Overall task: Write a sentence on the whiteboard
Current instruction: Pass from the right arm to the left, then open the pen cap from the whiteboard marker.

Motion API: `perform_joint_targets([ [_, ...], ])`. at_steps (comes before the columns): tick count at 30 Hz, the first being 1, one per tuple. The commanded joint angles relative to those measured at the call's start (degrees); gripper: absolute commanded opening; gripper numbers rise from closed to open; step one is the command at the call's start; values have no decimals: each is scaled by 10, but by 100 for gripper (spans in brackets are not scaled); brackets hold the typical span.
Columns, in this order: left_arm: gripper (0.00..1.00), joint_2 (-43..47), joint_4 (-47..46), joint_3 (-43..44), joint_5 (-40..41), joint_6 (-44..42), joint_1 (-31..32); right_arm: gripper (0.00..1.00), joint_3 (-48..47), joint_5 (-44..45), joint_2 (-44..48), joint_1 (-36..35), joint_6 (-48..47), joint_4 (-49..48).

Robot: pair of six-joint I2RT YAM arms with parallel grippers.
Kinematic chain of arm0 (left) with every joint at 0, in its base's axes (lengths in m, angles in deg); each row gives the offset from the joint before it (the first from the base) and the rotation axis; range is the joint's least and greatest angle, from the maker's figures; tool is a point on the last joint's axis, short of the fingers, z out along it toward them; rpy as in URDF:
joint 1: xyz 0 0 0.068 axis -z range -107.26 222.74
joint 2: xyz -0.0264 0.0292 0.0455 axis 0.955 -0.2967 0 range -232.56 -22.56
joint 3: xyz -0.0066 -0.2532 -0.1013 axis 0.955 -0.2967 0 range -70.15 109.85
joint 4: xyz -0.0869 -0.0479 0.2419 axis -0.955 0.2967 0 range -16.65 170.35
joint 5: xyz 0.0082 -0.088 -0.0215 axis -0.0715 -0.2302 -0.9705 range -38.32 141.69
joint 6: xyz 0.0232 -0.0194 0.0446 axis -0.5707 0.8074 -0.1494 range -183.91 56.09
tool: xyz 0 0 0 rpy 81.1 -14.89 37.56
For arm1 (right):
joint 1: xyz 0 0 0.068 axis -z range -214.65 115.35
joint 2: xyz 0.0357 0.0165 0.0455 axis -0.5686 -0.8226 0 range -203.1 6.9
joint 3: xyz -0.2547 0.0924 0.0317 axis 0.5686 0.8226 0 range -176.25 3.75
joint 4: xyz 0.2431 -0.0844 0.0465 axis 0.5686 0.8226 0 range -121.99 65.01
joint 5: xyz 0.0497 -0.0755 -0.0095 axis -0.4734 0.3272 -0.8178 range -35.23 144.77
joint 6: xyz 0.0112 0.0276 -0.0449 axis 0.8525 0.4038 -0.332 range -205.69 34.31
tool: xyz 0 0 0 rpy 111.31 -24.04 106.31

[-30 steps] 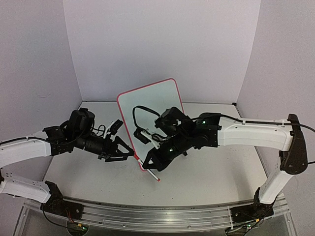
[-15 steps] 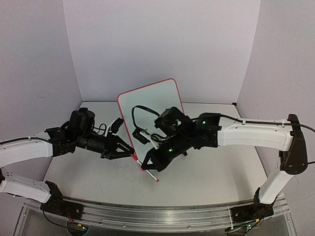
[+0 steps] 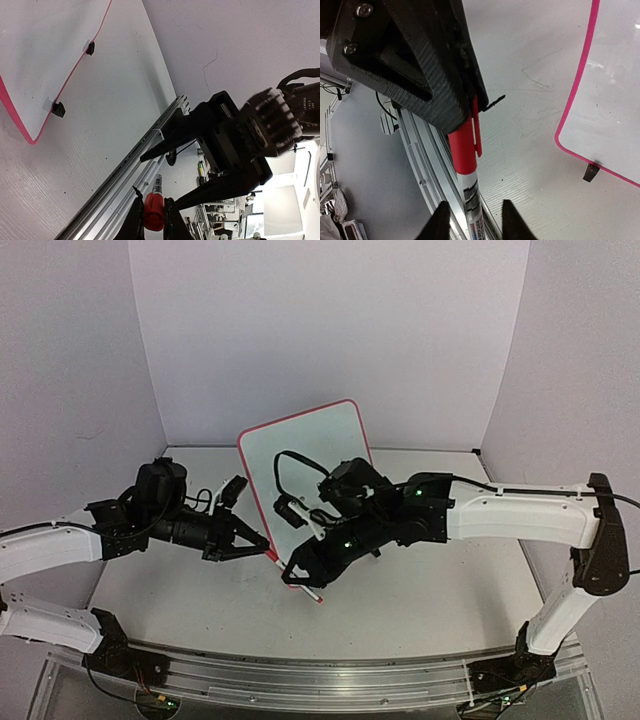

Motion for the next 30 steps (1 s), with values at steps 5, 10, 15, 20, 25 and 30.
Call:
perform_joint_targets([
  [5, 0, 90, -288, -91, 111, 113, 0, 93, 127, 47, 123, 59, 139, -222],
  [10, 0, 102, -310, -93, 140, 103, 1, 97, 231, 25, 162, 84, 261, -459],
  [15, 0, 113, -340, -84, 160, 88, 1, 96, 258, -17, 132, 84, 339, -620],
  [20, 0, 114, -351, -86, 169, 83, 1, 90, 267, -59, 91, 84, 391, -743],
  [25, 0, 122, -357, -86, 189, 71, 1, 84, 247, -82, 74, 83, 394, -750],
  [30, 0, 107, -369, -79, 190, 68, 1, 79, 236, -94, 66, 83, 397, -748],
])
